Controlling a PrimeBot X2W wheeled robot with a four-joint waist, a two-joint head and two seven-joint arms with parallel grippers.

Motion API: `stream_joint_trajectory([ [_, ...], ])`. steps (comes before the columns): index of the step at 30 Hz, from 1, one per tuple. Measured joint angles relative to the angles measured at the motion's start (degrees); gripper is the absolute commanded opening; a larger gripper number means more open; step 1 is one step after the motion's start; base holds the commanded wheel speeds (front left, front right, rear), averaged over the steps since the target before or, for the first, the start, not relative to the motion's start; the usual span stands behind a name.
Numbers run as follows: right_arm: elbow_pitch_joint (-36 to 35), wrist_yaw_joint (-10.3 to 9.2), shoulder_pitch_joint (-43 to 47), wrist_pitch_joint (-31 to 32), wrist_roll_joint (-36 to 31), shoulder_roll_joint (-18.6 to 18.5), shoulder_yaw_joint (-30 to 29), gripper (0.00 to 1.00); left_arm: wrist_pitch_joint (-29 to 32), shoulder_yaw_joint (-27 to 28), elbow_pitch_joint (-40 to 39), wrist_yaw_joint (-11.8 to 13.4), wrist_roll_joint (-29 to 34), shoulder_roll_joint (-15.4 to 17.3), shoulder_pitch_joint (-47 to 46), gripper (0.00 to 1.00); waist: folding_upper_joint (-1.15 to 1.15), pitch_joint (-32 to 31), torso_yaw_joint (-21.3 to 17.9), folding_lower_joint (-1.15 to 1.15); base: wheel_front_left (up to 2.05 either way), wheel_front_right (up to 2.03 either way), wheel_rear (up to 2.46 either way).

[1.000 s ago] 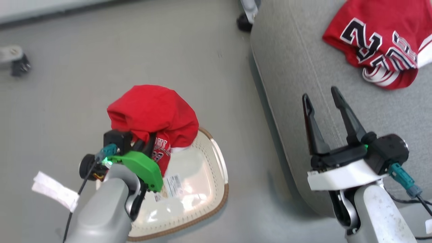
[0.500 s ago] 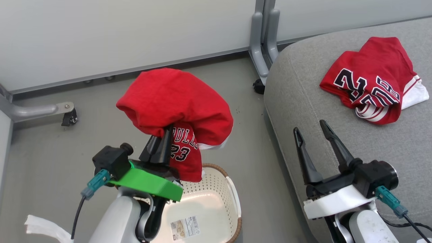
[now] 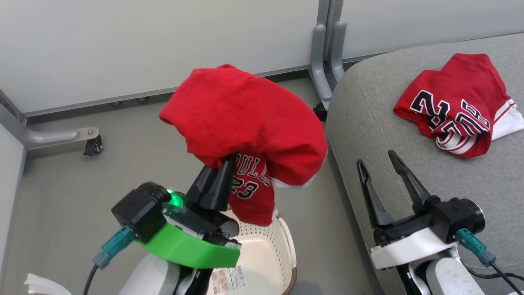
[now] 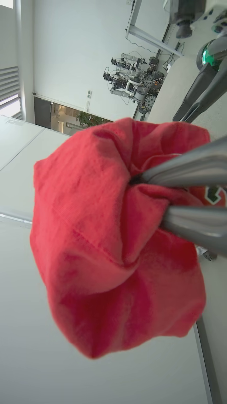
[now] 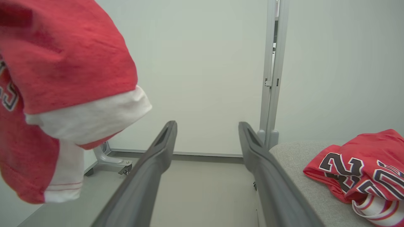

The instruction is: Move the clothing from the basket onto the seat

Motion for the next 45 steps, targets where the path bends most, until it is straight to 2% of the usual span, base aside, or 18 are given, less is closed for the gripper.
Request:
stream_joint_trajectory([
  [5,0.0,0.00,0.0,0.0,0.0,0.0,-0.1,1.00,0.0,-4.3,-1.6,0.0,-2.4,1.7,0.0,0.00,0.00,0.2,0.2,0.00,0.00,0.00,0.00],
  [16,-0.5,0.01,-0.1,0.0,0.3,-0.9,1.4,1.00,0.0,-3.6,-1.3,0.0,-2.7,1.9,0.0,0.00,0.00,0.4,0.4,0.00,0.00,0.00,0.00],
  [19,-2.4,0.00,-0.4,0.0,1.3,-2.5,4.2,1.00,0.0,-3.4,-0.9,0.0,-2.7,1.9,-0.1,0.00,0.00,0.6,0.2,0.00,0.00,0.00,0.00],
  [24,-7.5,0.01,-1.3,0.0,3.6,-8.5,14.3,1.00,0.0,-3.1,-0.2,0.0,-2.5,1.9,-0.1,0.00,0.00,0.7,-0.1,0.00,0.00,0.00,0.00],
  [27,-9.2,0.01,-2.0,0.0,4.1,-11.3,18.1,1.00,0.0,-3.3,0.1,0.0,-2.2,2.0,-0.2,0.00,0.00,0.9,-0.2,0.00,0.00,0.00,0.00],
  [36,-6.2,0.01,-4.9,0.0,1.5,-13.9,19.6,1.00,0.0,-7.0,0.0,0.0,-0.9,3.2,-1.2,0.00,0.00,1.1,0.1,0.00,0.00,0.00,0.00],
  [40,-3.2,0.01,-7.9,0.0,2.3,-16.4,24.3,1.00,0.0,-9.0,-0.1,0.0,0.2,3.9,-2.0,0.00,0.00,1.1,0.5,0.00,0.00,0.00,0.00],
  [45,-2.0,0.01,-11.1,0.0,3.7,-18.1,27.4,1.00,0.0,-9.9,0.0,0.0,1.0,4.2,-2.1,0.00,0.00,1.1,0.8,0.00,0.00,0.00,0.00],
])
